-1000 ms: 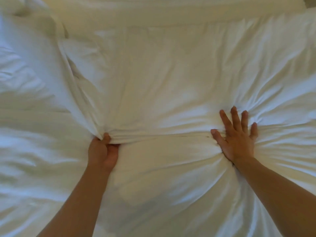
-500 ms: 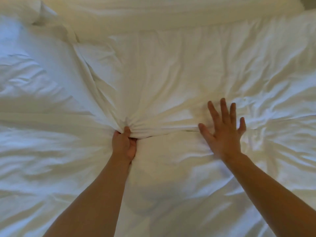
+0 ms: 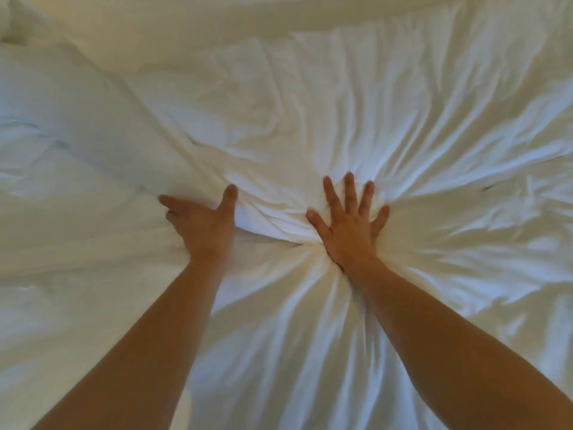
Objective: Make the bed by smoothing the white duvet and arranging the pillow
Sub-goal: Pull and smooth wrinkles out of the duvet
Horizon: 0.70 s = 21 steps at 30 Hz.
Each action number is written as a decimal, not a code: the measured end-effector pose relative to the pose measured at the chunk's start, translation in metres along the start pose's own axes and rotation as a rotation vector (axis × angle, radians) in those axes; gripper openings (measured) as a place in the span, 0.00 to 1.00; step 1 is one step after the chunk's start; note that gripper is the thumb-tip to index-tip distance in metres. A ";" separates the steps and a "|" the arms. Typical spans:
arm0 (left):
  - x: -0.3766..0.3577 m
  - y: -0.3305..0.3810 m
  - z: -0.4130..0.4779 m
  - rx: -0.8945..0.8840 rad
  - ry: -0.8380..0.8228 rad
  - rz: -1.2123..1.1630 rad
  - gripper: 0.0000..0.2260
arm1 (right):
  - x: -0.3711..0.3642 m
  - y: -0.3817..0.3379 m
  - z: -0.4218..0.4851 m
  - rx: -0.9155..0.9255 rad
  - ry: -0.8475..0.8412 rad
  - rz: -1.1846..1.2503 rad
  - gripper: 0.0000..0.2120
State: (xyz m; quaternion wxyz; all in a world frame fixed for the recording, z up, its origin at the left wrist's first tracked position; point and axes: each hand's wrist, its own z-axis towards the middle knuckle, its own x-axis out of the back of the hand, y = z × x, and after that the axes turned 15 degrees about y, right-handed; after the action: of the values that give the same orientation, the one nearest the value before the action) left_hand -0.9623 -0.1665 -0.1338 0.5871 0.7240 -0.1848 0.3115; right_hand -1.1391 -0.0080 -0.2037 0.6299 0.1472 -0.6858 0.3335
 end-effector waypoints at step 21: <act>0.104 -0.041 0.064 0.608 -0.296 -1.225 0.26 | -0.008 0.004 0.000 -0.023 0.030 -0.045 0.33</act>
State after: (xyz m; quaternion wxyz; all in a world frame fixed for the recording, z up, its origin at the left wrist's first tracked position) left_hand -0.8446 -0.2085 -0.1027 0.3971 0.8648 0.2737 -0.1395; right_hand -1.1409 -0.0067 -0.2123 0.6492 0.1506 -0.6765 0.3136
